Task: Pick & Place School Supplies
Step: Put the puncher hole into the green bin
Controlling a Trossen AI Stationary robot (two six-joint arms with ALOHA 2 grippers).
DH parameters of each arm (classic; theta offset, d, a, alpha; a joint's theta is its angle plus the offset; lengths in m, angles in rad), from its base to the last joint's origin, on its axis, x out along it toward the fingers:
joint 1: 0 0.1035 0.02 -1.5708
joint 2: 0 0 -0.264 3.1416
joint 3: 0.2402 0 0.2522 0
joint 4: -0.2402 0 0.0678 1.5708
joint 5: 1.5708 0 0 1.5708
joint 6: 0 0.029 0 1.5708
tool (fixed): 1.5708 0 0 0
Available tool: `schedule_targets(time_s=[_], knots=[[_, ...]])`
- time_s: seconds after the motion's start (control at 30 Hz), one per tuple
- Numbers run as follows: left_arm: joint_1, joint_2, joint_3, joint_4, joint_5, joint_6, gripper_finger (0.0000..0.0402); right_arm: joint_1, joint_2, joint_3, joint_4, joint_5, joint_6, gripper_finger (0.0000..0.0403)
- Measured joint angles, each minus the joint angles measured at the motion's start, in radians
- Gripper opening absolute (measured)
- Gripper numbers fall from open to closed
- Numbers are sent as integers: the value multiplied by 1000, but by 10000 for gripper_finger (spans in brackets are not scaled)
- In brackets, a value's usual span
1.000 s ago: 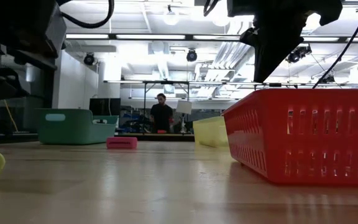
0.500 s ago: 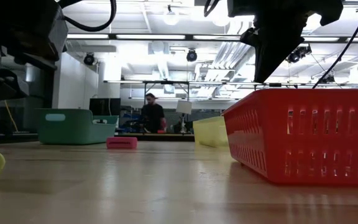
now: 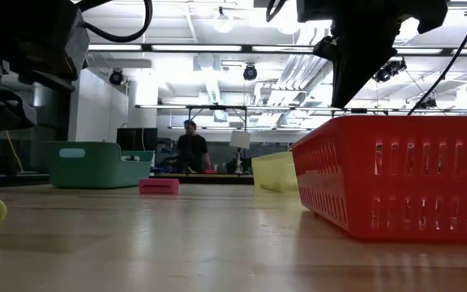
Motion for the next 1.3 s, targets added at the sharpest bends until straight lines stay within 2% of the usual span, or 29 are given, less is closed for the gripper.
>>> schedule_targets(time_s=[0.37,0.77,1.0,1.3], knots=[[0,0,-2,-3,0,0,109,0,0,0,0,0,0,2],[0,1,-2,10,5,0,78,0,0,0,0,0,0,2],[0,2,-2,39,36,1,46,0,0,0,0,0,0,2],[6,3,-2,66,46,28,41,0,0,0,0,0,0,2]])
